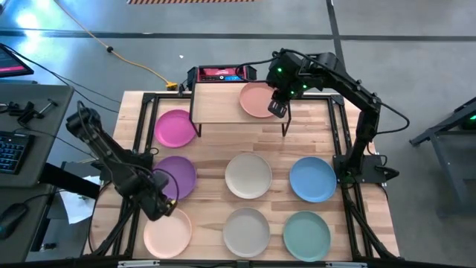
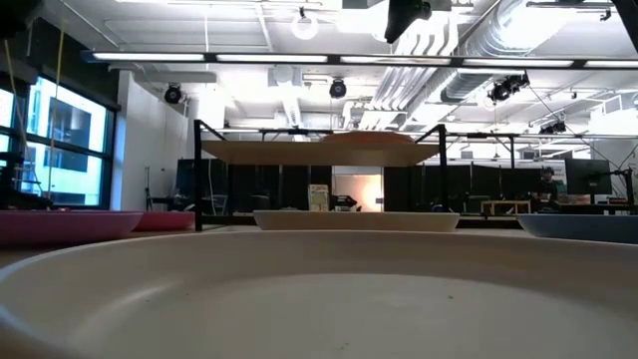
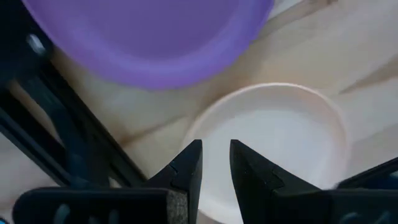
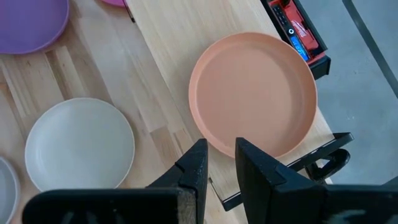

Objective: Place and stack plates onto a shelf
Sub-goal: Stack the light brown plate on top of the brown plate on the shelf

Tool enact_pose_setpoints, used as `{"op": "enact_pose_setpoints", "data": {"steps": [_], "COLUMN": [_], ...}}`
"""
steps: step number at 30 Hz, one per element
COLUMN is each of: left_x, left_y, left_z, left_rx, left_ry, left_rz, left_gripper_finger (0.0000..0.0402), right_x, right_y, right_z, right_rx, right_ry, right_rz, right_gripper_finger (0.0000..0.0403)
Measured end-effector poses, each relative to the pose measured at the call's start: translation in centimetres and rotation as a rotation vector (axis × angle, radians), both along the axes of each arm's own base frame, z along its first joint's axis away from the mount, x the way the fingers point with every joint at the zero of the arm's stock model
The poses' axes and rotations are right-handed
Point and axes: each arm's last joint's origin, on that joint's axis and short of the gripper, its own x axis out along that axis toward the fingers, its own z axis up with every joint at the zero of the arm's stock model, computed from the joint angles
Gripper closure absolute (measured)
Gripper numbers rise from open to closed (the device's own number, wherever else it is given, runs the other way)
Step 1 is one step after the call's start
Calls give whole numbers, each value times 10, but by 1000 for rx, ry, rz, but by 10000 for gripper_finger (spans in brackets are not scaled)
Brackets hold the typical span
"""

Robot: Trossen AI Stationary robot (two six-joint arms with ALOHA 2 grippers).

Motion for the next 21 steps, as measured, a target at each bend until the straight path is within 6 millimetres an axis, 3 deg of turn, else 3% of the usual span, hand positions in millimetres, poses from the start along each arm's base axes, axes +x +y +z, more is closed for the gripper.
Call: {"op": "enact_pose_setpoints", "data": {"steps": [7, 21], "left_x": [5, 23], "left_y": [3, -12], "left_z": [-6, -41], "left_rx": [59, 128], "left_ry": [27, 142], "left_rz": [-265, -381], "left_gripper_finger": [330, 330], "right_x": [0, 0], "right_y": [0, 0], "right_z": [0, 0], "right_rx": [0, 0], "right_ry": [0, 0], "right_rz": [0, 0], "right_gripper_finger": [341, 341]}}
